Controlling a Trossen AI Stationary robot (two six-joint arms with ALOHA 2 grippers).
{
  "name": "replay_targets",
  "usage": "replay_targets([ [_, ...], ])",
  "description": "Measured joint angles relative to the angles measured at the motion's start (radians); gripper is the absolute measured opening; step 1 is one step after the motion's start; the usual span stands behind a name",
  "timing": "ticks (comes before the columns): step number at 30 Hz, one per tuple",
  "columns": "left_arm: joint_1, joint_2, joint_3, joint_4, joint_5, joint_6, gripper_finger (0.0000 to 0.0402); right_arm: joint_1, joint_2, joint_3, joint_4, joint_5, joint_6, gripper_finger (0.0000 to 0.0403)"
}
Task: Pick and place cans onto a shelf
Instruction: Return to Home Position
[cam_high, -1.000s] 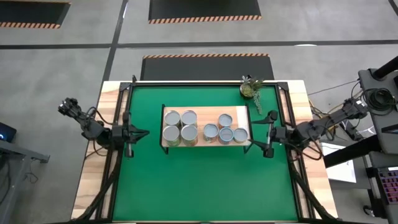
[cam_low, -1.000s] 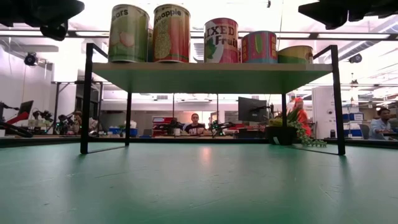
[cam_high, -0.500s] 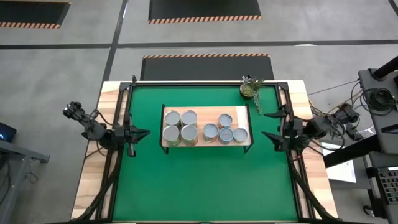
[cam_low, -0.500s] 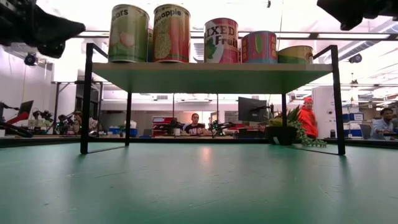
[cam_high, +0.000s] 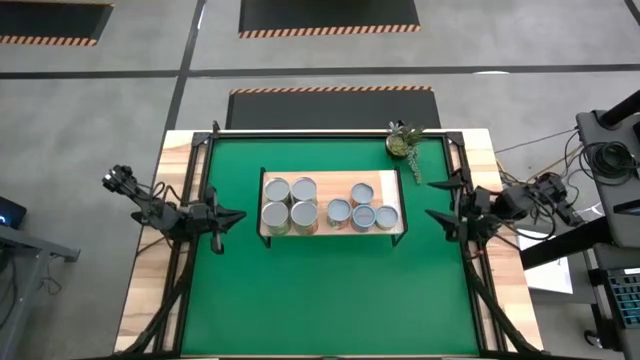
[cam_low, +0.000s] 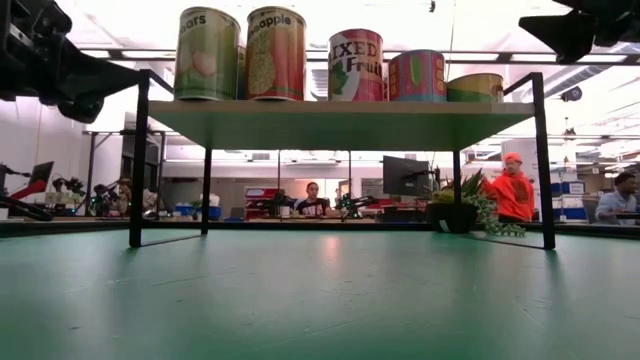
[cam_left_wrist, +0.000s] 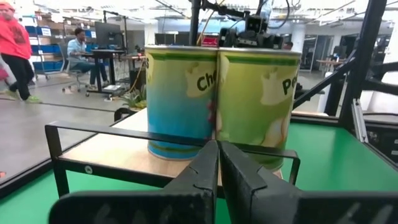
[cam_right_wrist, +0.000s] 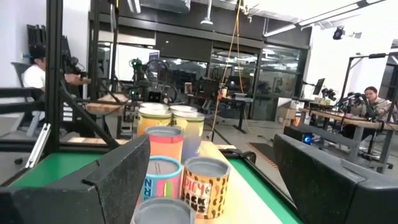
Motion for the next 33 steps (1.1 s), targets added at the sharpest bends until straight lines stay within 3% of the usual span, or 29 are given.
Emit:
replay_targets([
  [11,0.000,0.009,0.000,-0.002,0.000,0.000,0.0000,-0.003,-0.019,-0.060,-0.030,0.053,-0.004,0.0326],
  [17,0.000,0.024,-0.001,-0.002,0.000,0.000,0.0000,-0.004,-0.017,-0.170,-0.044,0.060,-0.011,0.0326],
  [22,0.000,0.045,-0.001,-0.003,0.000,0.000,0.0000,-0.016,-0.007,-0.199,0.016,0.142,-0.002,0.0326],
  [33,0.001,0.076,-0.002,-0.006,-0.070,-0.040,0.0000,-0.015,-0.001,-0.199,0.006,0.167,0.163,0.0327],
])
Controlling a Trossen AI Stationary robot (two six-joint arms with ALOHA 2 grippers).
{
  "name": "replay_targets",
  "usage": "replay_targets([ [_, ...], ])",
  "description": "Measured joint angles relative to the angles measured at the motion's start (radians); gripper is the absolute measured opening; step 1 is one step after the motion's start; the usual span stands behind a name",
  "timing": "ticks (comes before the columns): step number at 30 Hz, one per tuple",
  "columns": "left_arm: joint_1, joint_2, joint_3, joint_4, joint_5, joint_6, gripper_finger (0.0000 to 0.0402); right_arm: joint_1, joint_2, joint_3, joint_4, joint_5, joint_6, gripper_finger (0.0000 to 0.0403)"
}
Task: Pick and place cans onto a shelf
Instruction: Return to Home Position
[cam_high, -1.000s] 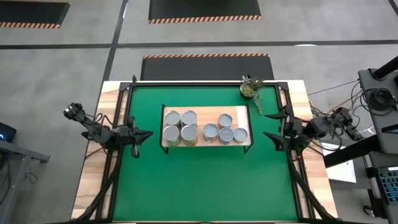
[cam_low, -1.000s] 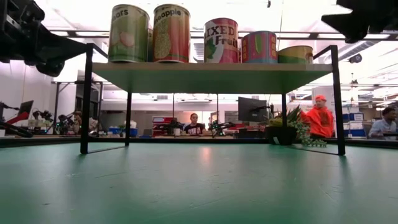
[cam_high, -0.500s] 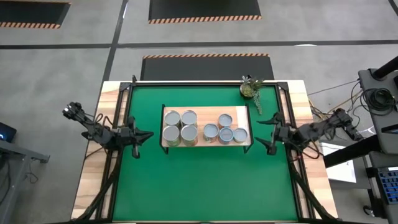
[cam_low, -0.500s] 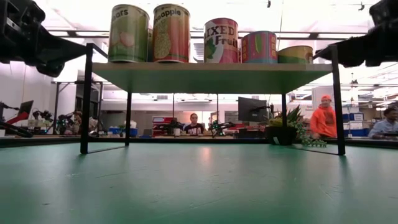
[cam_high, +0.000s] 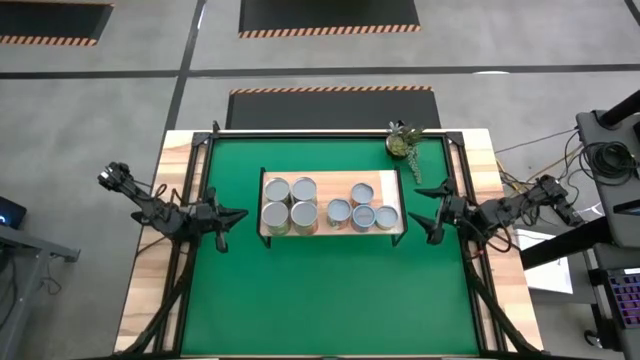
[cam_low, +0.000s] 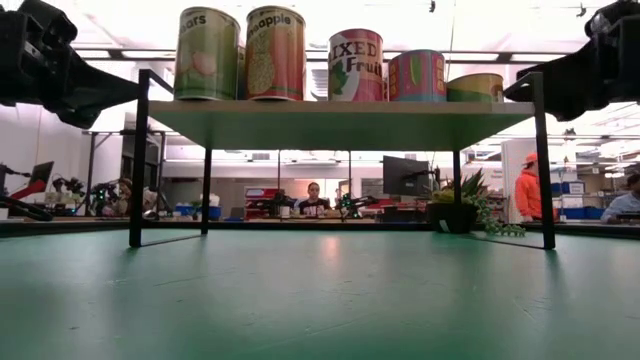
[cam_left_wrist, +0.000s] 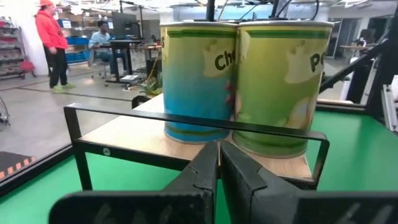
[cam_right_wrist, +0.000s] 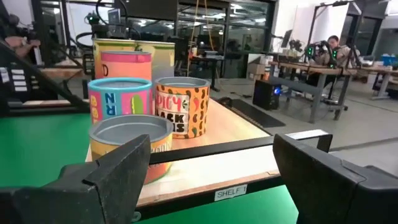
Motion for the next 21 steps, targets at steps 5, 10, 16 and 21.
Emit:
replay_targets([
  [5,0.000,0.004,0.000,-0.001,-0.001,0.033,0.0000,0.000,0.001,0.000,0.003,0.000,0.017,0.0327],
  [10,0.000,0.004,0.001,-0.001,-0.001,0.040,0.0000,0.000,0.001,-0.001,0.003,0.000,0.020,0.0327],
  [16,-0.001,0.006,0.013,0.001,-0.001,0.041,0.0000,0.000,0.001,-0.001,0.003,-0.001,0.079,0.0327],
  [21,-0.001,0.006,0.015,0.003,-0.001,0.041,0.0000,0.000,0.001,-0.001,0.003,-0.001,0.060,0.0327],
])
